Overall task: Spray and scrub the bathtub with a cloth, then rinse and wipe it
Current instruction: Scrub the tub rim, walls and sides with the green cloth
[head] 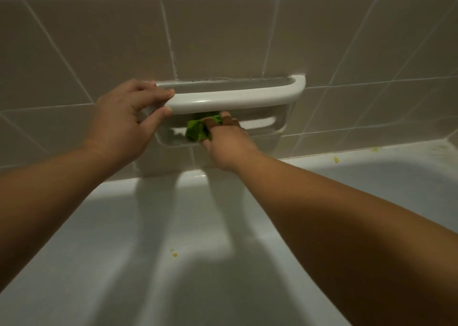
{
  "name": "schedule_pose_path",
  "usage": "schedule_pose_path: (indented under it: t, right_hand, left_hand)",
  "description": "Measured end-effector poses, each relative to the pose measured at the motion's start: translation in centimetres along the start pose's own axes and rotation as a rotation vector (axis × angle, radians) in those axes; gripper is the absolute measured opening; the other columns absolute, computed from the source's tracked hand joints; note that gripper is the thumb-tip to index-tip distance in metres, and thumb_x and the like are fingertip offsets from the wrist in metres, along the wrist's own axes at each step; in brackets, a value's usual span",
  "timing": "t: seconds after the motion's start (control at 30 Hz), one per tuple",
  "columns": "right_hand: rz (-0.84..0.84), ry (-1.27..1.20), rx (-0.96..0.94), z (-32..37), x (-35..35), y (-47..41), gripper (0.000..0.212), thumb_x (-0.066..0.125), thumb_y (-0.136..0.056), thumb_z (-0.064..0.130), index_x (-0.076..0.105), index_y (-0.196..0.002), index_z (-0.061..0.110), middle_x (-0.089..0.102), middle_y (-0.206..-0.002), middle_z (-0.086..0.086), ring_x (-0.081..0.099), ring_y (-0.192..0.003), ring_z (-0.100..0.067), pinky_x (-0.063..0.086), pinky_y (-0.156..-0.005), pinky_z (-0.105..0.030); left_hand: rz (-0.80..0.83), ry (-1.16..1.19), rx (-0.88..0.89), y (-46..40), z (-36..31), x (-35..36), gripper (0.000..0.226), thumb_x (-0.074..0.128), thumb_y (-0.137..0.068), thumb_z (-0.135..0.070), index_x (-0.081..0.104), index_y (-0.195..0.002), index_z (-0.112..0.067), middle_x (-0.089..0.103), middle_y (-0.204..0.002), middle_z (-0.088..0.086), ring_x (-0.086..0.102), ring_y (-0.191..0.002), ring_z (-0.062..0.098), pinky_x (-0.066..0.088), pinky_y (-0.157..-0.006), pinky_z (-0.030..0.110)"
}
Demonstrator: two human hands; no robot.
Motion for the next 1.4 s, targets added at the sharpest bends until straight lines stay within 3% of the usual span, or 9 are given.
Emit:
schedule_pose_path:
  t: [0.17, 0.3, 0.5, 0.6, 0.77, 0.93, 1.1, 1.23, 1.4]
  right_hand:
    - [-0.158, 0.113, 0.165, -7.2, -2.7, 3.1, 0.042, 0.053, -0.104, 0.042, 0.049, -0.141, 0.020, 0.045, -0.137, -0.017, 0.050, -0.123, -0.037, 0.044, -0.106, -0.047]
    - [-0.300, -0.048, 0.138, -9.2, -2.5, 7.2, 0.042, 0.062, -0.101, 0.030, 0.049, -0.140, 0.022, 0.040, -0.131, -0.011, 0.048, -0.118, -0.031, 0.048, -0.099, -0.044]
    - [-0.696, -0.819, 0.713, -12.8, -0.9, 10.4, 0.051, 0.060, -0.102, 0.040, 0.041, -0.148, 0.027, 0.037, -0.130, -0.001, 0.055, -0.097, -0.022, 0.045, -0.089, -0.033]
    - [-0.715, -1.146, 0.807, -12.7, 0.2, 8.2, 0.060, 0.062, -0.099, 0.045, 0.036, -0.152, 0.035, 0.051, -0.140, -0.003, 0.061, -0.108, -0.026, 0.054, -0.098, -0.045]
    - [-0.654, -1.512, 0.946, -8.8, 2.8, 4.9, 0.061, 0.067, -0.090, 0.055, 0.042, -0.142, 0.034, 0.061, -0.118, 0.002, 0.064, -0.107, -0.029, 0.054, -0.101, -0.048]
    - [-0.465, -1.581, 0.830, -0.2, 8.4, 3.0, 0.054, 0.074, -0.062, 0.069, 0.055, -0.100, 0.035, 0.068, -0.108, 0.003, 0.069, -0.099, -0.028, 0.058, -0.096, -0.049]
    - [-0.545, -1.699, 0.890, -3.0, 6.9, 3.3, 0.054, 0.084, -0.081, 0.040, 0.056, -0.127, 0.030, 0.069, -0.113, -0.002, 0.071, -0.097, -0.029, 0.063, -0.081, -0.049]
    - [-0.449, -1.490, 0.896, -0.7, 6.8, 3.7, 0.084, 0.083, -0.058, 0.059, 0.046, -0.131, 0.039, 0.068, -0.116, 0.004, 0.069, -0.104, -0.028, 0.058, -0.097, -0.051]
    - [-0.486, -1.285, 0.850, -0.9, 5.4, 5.0, 0.094, 0.074, -0.095, 0.035, 0.009, -0.162, 0.040, 0.055, -0.143, -0.004, 0.061, -0.121, -0.032, 0.050, -0.098, -0.041]
  left_hand:
    - [0.001, -0.002, 0.009, 0.1, -0.2, -0.1, 0.029, 0.072, -0.096, -0.024, 0.074, -0.125, -0.022, 0.069, -0.122, 0.004, 0.061, -0.124, 0.018, 0.037, -0.108, 0.020]
    - [0.003, -0.011, 0.004, -0.1, -0.2, -0.1, 0.029, 0.073, -0.096, -0.023, 0.075, -0.125, -0.021, 0.069, -0.121, 0.005, 0.060, -0.123, 0.019, 0.031, -0.106, 0.008]
    - [-0.001, -0.030, 0.010, -0.1, -0.2, 0.1, 0.029, 0.072, -0.096, -0.025, 0.074, -0.125, -0.022, 0.069, -0.122, 0.007, 0.061, -0.125, 0.020, 0.035, -0.108, 0.019]
    - [0.005, -0.035, 0.011, -0.1, 0.0, 0.1, 0.029, 0.071, -0.096, -0.027, 0.074, -0.125, -0.024, 0.069, -0.122, 0.006, 0.060, -0.126, 0.020, 0.037, -0.109, 0.023]
    - [-0.022, -0.031, 0.035, -0.1, -0.1, 0.3, 0.029, 0.072, -0.096, -0.026, 0.074, -0.125, -0.023, 0.069, -0.120, 0.007, 0.062, -0.122, 0.023, 0.041, -0.107, 0.027]
    - [-0.034, -0.026, 0.067, -0.1, -0.4, 0.6, 0.028, 0.072, -0.097, -0.025, 0.075, -0.124, -0.019, 0.069, -0.115, 0.009, 0.063, -0.119, 0.026, 0.042, -0.104, 0.028]
    - [-0.023, -0.037, 0.077, -0.1, -0.5, 0.5, 0.028, 0.071, -0.097, -0.025, 0.074, -0.124, -0.021, 0.068, -0.113, 0.006, 0.063, -0.116, 0.024, 0.036, -0.101, 0.018]
    - [-0.034, -0.020, 0.058, 0.1, -0.7, 0.6, 0.028, 0.071, -0.097, -0.024, 0.074, -0.125, -0.021, 0.068, -0.114, 0.005, 0.063, -0.114, 0.023, 0.031, -0.098, 0.010]
    - [-0.047, -0.021, 0.072, 0.3, -0.8, 0.9, 0.029, 0.072, -0.097, -0.022, 0.074, -0.126, -0.020, 0.068, -0.113, 0.006, 0.062, -0.115, 0.025, 0.035, -0.099, 0.020]
Point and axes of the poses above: each hand's wrist, its own y-axis away from the middle knuckle, its own x-axis out of the palm, z = x × y, the point moved 5 cm from there along -y, towards the middle knuckle
